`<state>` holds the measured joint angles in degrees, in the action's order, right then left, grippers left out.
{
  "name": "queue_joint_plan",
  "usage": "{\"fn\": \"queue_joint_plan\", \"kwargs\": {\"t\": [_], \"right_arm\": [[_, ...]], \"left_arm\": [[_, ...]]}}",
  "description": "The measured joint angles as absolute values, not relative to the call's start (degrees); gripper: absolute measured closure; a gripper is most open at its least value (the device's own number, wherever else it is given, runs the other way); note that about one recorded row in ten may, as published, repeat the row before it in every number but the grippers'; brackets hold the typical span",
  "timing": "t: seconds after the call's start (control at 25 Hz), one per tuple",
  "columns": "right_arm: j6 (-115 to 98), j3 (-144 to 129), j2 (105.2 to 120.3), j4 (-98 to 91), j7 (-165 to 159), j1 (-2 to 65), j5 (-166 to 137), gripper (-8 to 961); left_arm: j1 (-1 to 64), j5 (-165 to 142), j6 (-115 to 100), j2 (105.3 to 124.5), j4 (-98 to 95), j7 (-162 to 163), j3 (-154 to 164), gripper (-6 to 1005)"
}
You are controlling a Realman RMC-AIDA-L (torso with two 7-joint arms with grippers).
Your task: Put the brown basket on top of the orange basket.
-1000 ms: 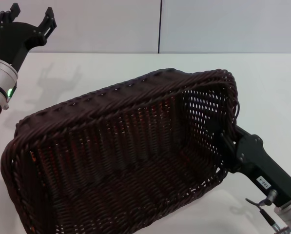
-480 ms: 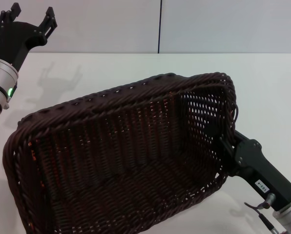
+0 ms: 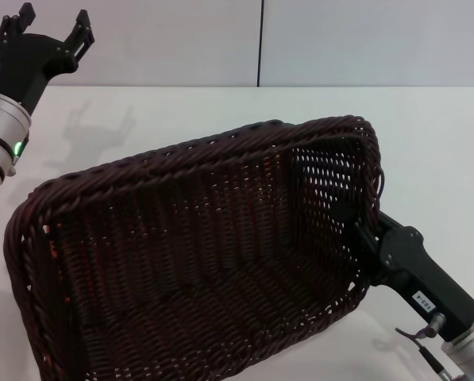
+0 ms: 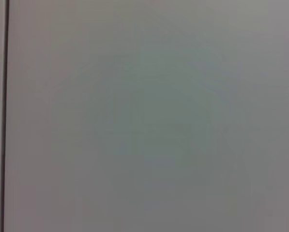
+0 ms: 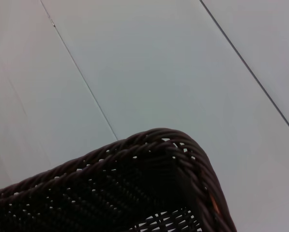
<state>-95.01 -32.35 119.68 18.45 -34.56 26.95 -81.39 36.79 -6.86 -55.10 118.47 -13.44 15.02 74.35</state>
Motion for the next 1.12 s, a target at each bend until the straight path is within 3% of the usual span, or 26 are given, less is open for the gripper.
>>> {"fn": "queue_joint_plan", "kwargs": {"t": [0.68,0.88,1.0,1.12], "right_arm": [[-94.27,-31.31,119.53,17.14,-34.55,27.31,-81.26,676],[-93.95,-31.28,119.53,16.65,-34.55,27.68,-81.27,461],[-94.00,-31.20,119.50,15.56,-34.39,27.85,-81.27,396],[-96.27,-30.82,119.46,13.17,-34.23,27.66,-81.20,396]], "left_arm": [[37.62,-6.74,-53.52,118.47,-13.44,13.50,73.83,156],[37.79,-6.66,-53.45,118.47,-13.45,13.45,73.82,157],[37.80,-6.58,-53.44,118.47,-13.45,13.44,73.82,157],[37.76,-6.41,-53.44,118.47,-13.45,13.44,73.74,157]]}}
